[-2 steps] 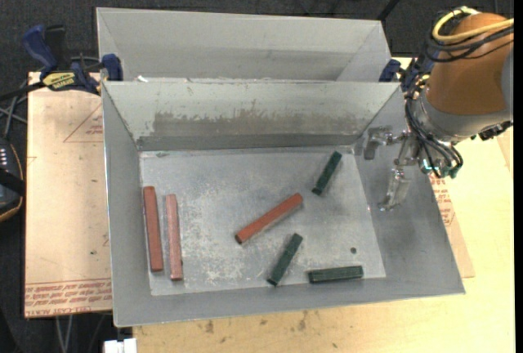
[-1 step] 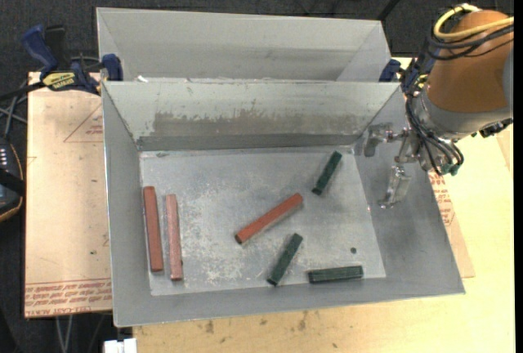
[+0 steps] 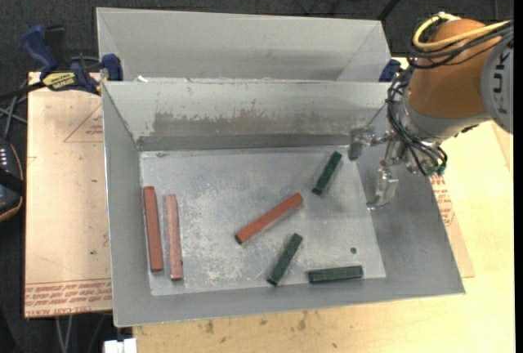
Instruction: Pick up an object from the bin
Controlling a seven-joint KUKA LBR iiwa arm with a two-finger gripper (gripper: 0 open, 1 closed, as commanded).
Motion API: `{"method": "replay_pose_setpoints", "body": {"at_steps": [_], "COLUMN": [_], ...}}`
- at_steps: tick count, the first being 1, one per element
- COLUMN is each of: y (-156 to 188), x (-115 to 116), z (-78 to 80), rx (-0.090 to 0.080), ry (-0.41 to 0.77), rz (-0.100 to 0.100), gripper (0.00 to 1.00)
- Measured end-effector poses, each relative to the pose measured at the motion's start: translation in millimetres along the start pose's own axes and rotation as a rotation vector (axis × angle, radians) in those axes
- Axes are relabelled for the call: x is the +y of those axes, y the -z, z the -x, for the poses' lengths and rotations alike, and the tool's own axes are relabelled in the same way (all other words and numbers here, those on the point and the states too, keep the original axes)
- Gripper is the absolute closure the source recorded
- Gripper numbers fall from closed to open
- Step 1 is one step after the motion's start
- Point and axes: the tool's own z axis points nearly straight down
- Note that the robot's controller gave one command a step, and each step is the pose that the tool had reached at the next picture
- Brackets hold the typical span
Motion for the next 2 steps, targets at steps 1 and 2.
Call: {"method": "replay_pose_setpoints", "body": {"at_steps": [1,2], "y": [-23,-17], "x": [15,18], "z": [23.8,34.5], "rx": [0.009,0.005], "ry": [0.313,0.084], "rz": [0.007,0.004], "gripper": [0.0,0.0]}}
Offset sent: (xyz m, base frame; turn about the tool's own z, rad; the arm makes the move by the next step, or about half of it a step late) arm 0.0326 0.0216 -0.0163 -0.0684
